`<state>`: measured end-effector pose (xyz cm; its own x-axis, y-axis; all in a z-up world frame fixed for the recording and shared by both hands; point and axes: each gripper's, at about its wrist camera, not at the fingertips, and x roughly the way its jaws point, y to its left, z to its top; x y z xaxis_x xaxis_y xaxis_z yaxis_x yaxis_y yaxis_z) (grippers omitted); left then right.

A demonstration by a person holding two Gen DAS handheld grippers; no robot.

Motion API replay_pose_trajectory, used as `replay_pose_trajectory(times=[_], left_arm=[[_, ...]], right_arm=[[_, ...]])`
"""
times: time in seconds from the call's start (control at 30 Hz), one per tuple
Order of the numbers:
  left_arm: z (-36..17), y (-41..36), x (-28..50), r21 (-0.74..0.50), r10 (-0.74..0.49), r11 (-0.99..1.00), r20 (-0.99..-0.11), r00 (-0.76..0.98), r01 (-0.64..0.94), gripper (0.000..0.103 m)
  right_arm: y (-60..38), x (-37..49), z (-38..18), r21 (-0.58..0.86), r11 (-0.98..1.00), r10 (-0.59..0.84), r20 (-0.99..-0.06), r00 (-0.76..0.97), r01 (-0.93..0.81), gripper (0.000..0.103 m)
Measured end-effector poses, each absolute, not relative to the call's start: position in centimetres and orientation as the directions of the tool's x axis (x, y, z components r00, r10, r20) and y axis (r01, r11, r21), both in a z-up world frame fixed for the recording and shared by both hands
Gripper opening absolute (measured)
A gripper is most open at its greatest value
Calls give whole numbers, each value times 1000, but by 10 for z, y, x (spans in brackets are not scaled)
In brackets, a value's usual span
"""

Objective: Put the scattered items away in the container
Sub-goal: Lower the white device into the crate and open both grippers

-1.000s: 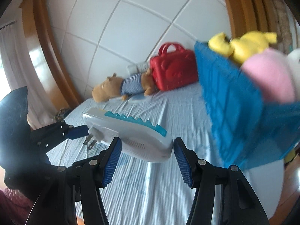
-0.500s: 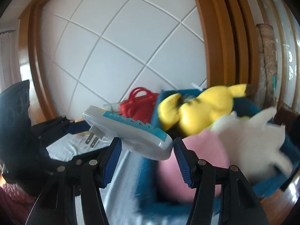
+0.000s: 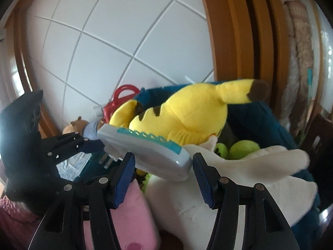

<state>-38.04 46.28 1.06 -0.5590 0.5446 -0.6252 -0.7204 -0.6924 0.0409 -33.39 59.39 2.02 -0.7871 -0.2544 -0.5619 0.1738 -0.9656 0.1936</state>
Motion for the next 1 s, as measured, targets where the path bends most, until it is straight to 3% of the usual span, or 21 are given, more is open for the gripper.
replay_pose_trajectory(times=[0.1,0.17,0.43,0.5,0.6,1.0], left_arm=[[7,461,-384,53,509,-715,-644,-571,-697,78],[8,456,-384,44,505,-726,-643,-576,-686,82],[14,441,-372,51,478,-760,-632,-610,-648,84],[15,437,-367,47,467,-774,-631,-619,-631,84],[14,433,-357,41,456,-787,-633,-625,-616,84],[12,414,-300,40,378,-866,-601,-704,-498,84]], right_arm=[[592,-343,13,199,-963,-267,-580,-770,184,57],[592,-347,12,206,-960,-276,-581,-766,190,57],[598,-341,18,229,-957,-281,-564,-777,179,59],[595,-336,20,224,-958,-277,-556,-783,179,67],[592,-327,24,221,-961,-264,-542,-798,168,102],[590,-263,28,177,-980,-166,-500,-850,88,103]])
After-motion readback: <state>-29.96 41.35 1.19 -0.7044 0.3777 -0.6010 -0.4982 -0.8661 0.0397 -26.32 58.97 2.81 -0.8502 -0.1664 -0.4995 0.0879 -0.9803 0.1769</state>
